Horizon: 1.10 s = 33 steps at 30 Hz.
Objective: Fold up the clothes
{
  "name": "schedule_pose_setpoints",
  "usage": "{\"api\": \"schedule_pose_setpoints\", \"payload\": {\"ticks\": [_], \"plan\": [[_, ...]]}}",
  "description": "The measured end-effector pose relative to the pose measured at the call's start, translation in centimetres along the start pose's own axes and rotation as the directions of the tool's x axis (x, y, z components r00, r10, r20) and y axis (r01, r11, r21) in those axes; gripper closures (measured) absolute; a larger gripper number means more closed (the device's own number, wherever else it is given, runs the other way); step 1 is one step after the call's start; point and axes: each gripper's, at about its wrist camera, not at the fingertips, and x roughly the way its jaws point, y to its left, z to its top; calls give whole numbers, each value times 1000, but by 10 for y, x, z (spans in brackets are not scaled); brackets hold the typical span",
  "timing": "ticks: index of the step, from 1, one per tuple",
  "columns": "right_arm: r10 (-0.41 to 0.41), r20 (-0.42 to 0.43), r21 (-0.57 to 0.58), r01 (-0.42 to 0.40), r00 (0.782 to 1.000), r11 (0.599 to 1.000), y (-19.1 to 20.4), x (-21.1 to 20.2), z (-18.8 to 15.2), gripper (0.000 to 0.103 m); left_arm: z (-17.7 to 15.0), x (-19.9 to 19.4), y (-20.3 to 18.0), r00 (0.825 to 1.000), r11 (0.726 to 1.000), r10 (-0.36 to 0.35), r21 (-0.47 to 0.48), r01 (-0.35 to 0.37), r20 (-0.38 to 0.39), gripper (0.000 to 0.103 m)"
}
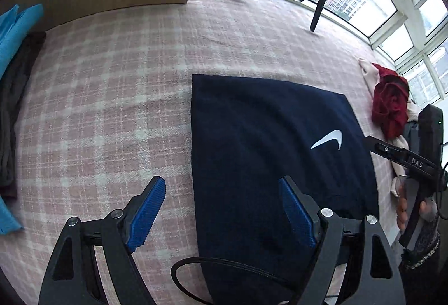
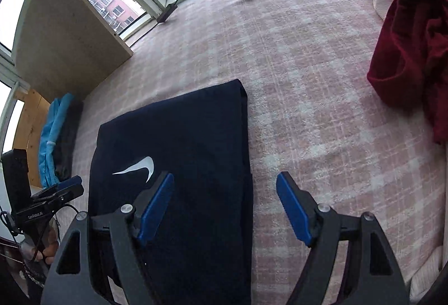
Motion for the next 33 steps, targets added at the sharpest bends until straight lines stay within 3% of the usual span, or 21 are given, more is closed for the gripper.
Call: {"api": "schedule_pose_setpoints", "payload": {"ticks": [8,11,16,20,21,22,24,28,31,33], "plan": [[-40,43,-129,45,998,991,8,6,-11,28,-3,26,-17,997,995,73,69,-71,-30,22],[-97,61,-187,107,993,976,17,8,-18,28,-5,32,-16,996,996,74,46,-72,-44,22],[-197,74,-252,210,978,945,32,14,-24,27,-9,35,-24,994,991,104,90,-102,-26,21],[-181,87,-280,199,980,939,33,13,-26,28,-10,35,-25,993,990,111,95,-108,-27,22],[-168,90,-288,188,982,939,33,12,-27,33,-10,35,-26,993,989,113,98,-110,-26,24],[-155,92,-296,175,984,939,33,10,-29,44,-11,34,-27,994,989,111,104,-108,-24,26],[-118,75,-315,136,990,939,37,9,-30,54,-13,33,-31,994,988,104,117,-101,-17,37],[-80,61,-317,95,995,943,35,8,-28,60,-17,31,-37,997,987,83,142,-82,-3,51],[-45,43,-331,57,998,942,36,8,-31,73,-17,31,-35,997,987,78,139,-76,-9,52],[-36,41,-344,48,999,938,39,8,-33,74,-17,31,-36,996,986,84,143,-82,-13,54]]}}
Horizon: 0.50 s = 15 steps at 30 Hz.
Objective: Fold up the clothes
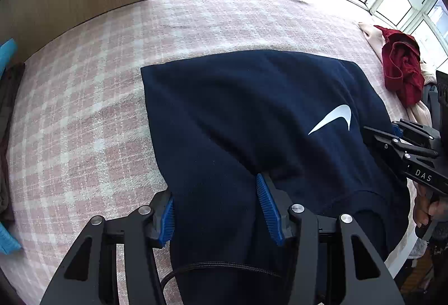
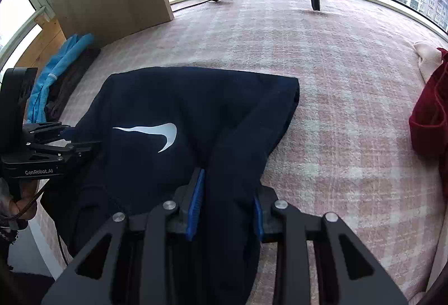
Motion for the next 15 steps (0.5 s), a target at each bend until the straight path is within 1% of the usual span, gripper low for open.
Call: {"api": "schedule_pose_setpoints", "payload": {"ticks": [2,6,9,12,13,15], "plan": [[9,0,0,-9,1000,1000,0,0,0,74,-1,-1,-3,1000,1000,13,17,-13,1,55],[23,-2,-4,-23,1000,1000,-2,0,-1,74,-2,0,-2,1000,1000,18,8,-18,-1,54],[39,-12,30,-39,999,999,-6,3,3,73,-3,0,2,1000,1000,10,-20,-10,-5,54],[50,-21,59,-48,999,997,-8,3,5,73,-4,0,3,1000,1000,12,-22,-12,-4,53],[52,-17,59,-51,999,997,-8,3,5,72,-4,0,4,1000,1000,12,-24,-12,-5,53],[40,-9,23,-39,999,999,-5,3,3,72,-5,0,4,1000,1000,14,-21,-14,-9,53]]}}
